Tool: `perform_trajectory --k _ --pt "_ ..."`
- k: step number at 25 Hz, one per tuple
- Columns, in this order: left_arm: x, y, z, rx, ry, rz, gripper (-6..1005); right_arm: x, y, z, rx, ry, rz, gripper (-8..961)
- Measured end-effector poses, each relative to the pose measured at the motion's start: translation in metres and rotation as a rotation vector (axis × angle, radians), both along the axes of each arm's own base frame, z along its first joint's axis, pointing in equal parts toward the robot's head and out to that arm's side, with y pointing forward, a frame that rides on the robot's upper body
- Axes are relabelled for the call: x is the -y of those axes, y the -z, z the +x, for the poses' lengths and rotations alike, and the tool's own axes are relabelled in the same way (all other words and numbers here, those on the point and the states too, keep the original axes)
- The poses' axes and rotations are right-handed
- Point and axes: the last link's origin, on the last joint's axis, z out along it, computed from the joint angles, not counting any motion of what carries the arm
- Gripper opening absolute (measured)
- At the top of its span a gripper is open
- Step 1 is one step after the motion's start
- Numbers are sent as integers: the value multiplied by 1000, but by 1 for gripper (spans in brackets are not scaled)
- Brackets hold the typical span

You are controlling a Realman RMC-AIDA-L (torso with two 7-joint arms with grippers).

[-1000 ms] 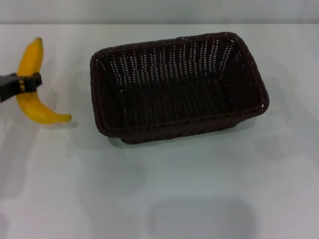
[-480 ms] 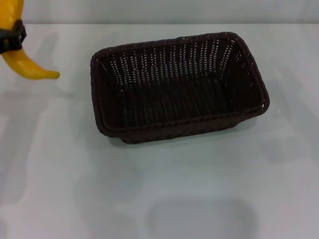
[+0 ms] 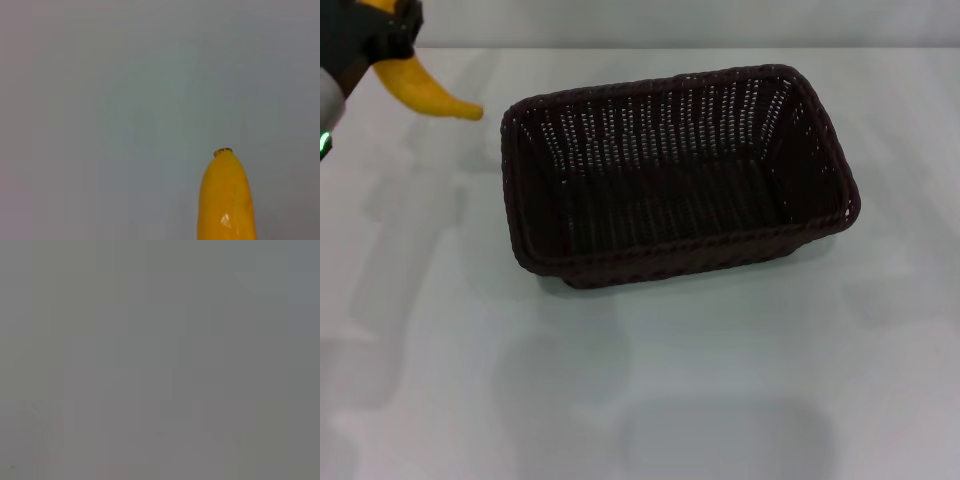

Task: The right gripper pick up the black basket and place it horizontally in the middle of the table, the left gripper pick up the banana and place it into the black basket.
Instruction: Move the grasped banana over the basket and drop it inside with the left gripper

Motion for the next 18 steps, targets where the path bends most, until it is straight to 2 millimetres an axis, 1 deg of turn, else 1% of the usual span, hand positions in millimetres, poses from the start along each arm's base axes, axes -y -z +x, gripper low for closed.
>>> perform_trajectory --k 5,10,18 --pt "-2 7 14 -4 53 -10 494 -1 0 0 -1 -1 2 673" --pt "-5 16 33 -3 117 -27 493 -3 0 -2 -1 -3 1 673" --pt "-1 50 67 13 215 -112 499 -6 -1 -6 3 -18 3 673"
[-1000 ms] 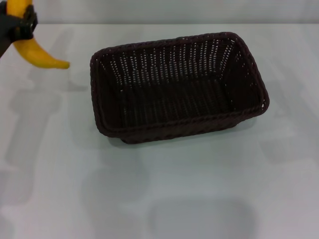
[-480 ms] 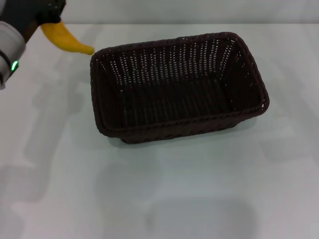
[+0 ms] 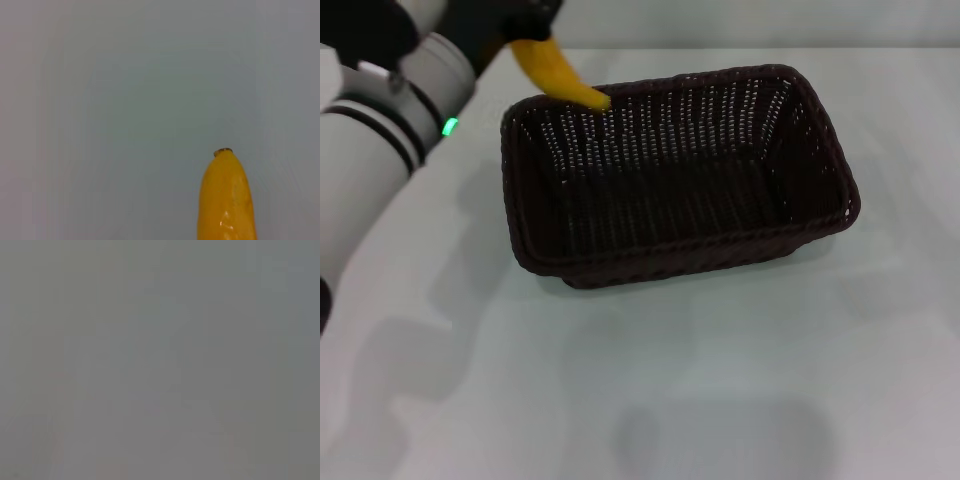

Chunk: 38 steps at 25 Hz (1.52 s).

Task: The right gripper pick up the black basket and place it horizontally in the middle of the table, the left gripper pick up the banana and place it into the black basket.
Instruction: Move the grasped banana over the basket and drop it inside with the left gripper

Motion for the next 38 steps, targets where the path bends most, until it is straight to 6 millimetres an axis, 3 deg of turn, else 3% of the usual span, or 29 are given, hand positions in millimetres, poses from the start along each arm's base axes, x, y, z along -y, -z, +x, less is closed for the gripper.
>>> perform_trajectory --k 6,21,38 --pt "8 14 15 34 30 -52 520 -1 -1 -2 2 -8 3 672" --pt "21 37 19 16 36 -135 573 -4 -1 -6 4 -23 1 672" --pt "30 45 27 -13 48 -183 632 -3 1 -10 7 -44 -2 671"
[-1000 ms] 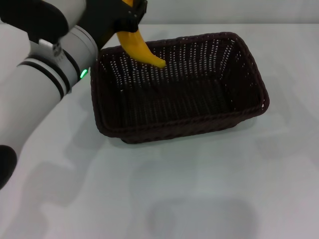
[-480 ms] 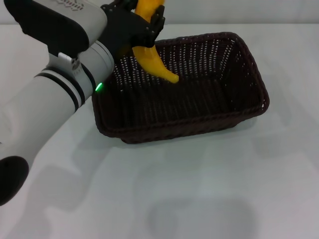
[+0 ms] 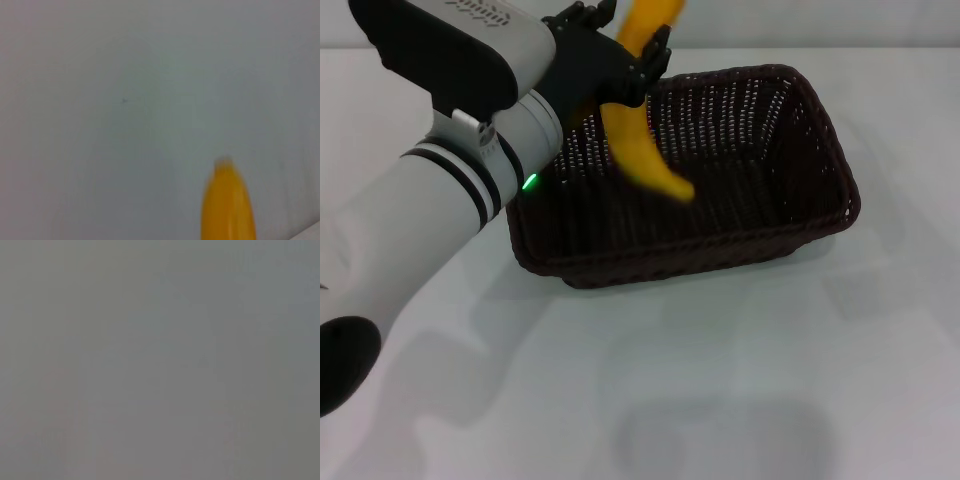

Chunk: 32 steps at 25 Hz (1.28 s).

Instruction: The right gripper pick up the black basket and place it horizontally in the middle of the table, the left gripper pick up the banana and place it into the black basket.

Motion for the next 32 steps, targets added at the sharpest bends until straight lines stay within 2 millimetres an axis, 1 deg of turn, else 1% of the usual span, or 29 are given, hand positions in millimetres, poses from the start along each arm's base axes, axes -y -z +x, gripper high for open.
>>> perform_trajectory --k 7,12,14,17,20,21,27,32 --pt "2 -2 2 3 4 1 657 0 0 0 -4 -3 -2 672" --pt "2 -6 -3 -2 -8 20 846 1 0 0 -6 -4 -3 669" --pt "2 -11 -7 8 -12 47 857 1 0 0 -6 -3 -3 666" --pt "5 -25 -15 44 -9 122 874 1 0 1 -6 -2 -3 663" --pt "12 -39 -31 72 -8 222 890 1 1 1 -6 2 -6 659" --pt "14 -43 -40 75 -10 263 890 1 1 2 -6 2 -6 657" --pt "26 -57 -65 90 -5 402 890 1 2 2 -7 1 -8 657" --pt "38 -78 -87 175 -38 540 890 2 2 3 -8 5 -10 657"
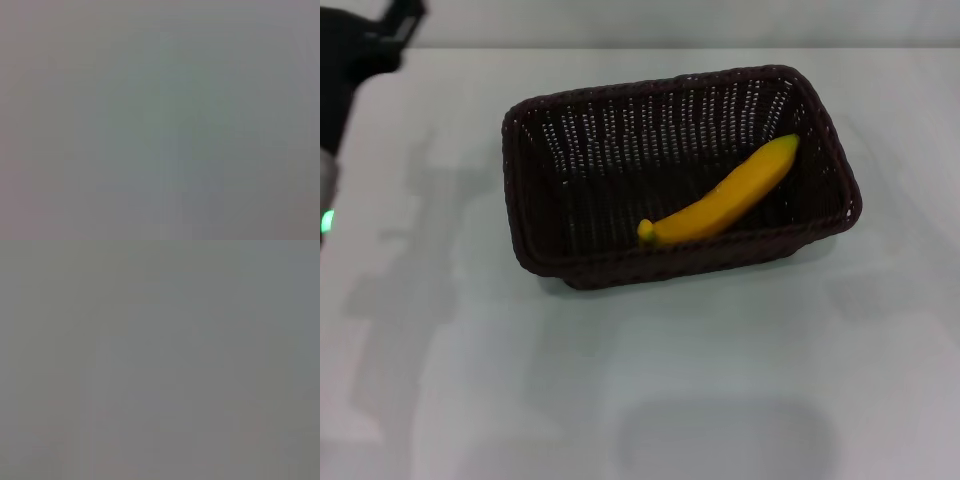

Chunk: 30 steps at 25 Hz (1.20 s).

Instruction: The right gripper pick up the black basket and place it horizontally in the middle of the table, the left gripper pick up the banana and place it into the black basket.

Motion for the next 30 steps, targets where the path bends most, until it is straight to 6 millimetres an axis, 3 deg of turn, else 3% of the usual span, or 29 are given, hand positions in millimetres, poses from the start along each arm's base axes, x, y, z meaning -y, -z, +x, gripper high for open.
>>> perform_trajectory --k 6,13,22,30 --pt "23 -16 -35 68 -53 159 890 1 2 3 1 15 -9 659" --pt "46 -16 -72 96 -207 207 890 -4 7 15 4 95 -38 662" --pt "62 -14 -90 127 -283 270 890 -11 0 37 -12 244 -23 665" --pt "68 -10 -100 155 -332 281 890 0 -8 58 -41 321 27 667"
